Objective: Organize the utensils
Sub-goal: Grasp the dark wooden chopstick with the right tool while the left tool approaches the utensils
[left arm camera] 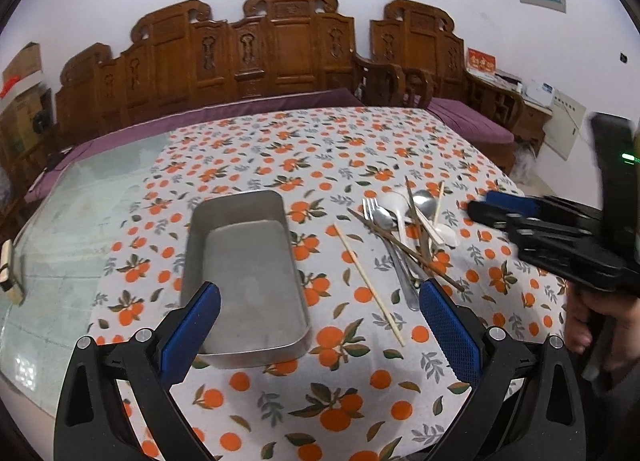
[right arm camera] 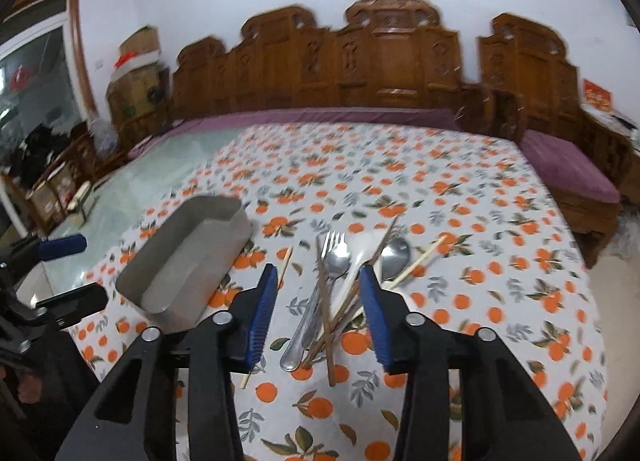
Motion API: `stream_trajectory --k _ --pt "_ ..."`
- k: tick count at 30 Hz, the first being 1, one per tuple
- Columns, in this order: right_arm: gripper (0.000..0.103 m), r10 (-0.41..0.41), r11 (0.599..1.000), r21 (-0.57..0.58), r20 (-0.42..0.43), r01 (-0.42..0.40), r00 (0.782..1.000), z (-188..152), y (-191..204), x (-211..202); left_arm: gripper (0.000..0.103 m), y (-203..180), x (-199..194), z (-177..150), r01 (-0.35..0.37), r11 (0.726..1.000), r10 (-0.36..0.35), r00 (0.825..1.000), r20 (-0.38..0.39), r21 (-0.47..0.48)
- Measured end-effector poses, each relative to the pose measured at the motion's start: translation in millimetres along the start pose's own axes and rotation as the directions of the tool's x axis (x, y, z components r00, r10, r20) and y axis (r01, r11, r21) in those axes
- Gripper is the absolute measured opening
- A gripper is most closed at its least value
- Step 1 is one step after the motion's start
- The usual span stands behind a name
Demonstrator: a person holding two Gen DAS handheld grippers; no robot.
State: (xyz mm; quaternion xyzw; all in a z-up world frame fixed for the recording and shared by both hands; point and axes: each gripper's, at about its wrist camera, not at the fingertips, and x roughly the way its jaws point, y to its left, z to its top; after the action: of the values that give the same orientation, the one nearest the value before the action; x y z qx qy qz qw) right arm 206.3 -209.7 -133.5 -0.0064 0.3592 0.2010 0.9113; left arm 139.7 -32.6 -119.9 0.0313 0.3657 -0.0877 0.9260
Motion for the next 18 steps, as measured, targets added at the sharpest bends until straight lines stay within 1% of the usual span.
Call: stream_trajectory --k 4,6,8,11,14,15,18 --pt "0.029 0.047 0.997 -0.057 -0.079 -0.051 0.996 -1.3 0.5 39.9 0.096 -5.7 14.2 -1.8 0.023 1.0 -0.022 0.999 -0.028 0.013" --pt "0.025 0.063 0.994 -0.077 -0.122 -0.072 0.991 -5.3 -0.1 57.5 0.096 -9.3 21.9 -2.5 0.025 0.999 -0.024 0.999 -0.04 0.027" --pt "0.018 0.084 0.991 -0.084 -0.165 -0.099 0.983 -10.0 -2.0 73.4 0.096 -12.2 26.2 -2.5 0.019 0.999 -0.018 0.999 -0.04 0.042" --pt "0.015 0.103 0.988 -0.091 -0.207 -0.124 0.973 -15.4 -4.6 90.9 0.096 -16.1 31.5 -2.2 0.038 0.998 -0.036 0.998 -0.046 0.051" --pt "0.013 0.143 0.984 -0.075 -0.222 -0.163 0.965 -17.9 -8.2 98.6 0.096 -17.4 39.8 -2.0 0.052 0.997 -0.049 0.997 -0.063 0.05" --pt "0.012 0.145 0.983 -0.073 -0.225 -0.165 0.963 -17.9 -9.0 98.7 0.096 -18.7 41.7 -2.0 0.053 0.997 -0.05 0.996 -0.068 0.05" --pt "0.012 0.117 0.986 -0.086 -0.244 -0.141 0.963 -18.5 -10.3 103.1 0.096 -21.5 50.6 -3.5 0.055 0.997 -0.05 0.995 -0.089 0.054"
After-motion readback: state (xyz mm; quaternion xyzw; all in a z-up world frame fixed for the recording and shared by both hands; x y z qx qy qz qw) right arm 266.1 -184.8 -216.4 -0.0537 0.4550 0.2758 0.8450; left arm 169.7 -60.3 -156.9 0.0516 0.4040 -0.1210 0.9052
